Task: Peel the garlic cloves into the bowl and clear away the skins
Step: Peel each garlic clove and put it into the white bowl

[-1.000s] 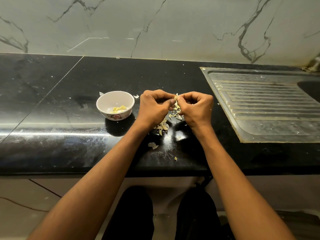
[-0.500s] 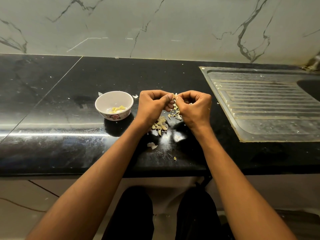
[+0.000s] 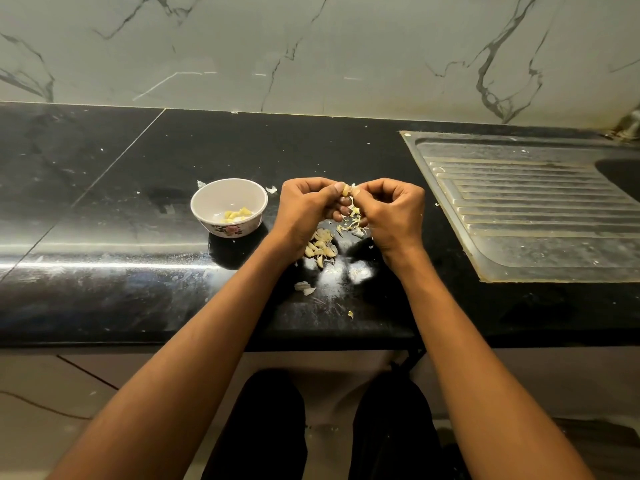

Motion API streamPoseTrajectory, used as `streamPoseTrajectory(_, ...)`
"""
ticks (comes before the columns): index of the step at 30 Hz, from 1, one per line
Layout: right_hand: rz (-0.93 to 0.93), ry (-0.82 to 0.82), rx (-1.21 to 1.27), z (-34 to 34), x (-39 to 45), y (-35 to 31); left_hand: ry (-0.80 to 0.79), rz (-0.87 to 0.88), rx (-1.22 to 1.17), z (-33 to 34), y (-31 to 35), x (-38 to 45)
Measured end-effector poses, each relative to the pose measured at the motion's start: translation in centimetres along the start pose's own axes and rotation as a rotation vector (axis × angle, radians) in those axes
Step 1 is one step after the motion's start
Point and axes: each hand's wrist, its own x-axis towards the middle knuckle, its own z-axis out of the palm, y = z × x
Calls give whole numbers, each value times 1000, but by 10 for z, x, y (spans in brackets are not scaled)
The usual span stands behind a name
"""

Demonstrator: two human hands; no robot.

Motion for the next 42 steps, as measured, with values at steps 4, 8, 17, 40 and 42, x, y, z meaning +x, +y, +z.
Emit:
streamPoseTrajectory(4,6,-15,2,-1,-1,0,-30,-31,-37,0,1,0)
streamPoseTrajectory(8,3,-27,-17,-1,-1,1,-25,-30,-14,1,2,-2)
streamPoseTrajectory(17,6,-37,-18,-1,1,3,15,-23,9,0,2,-1)
streamPoseTrajectory(40,-19,6,-48,0,5,12,31,22,6,-1,2,-1)
streamPoseTrajectory(42,-14,11,-49,1,5,12,26,28,9,-1,2,-2)
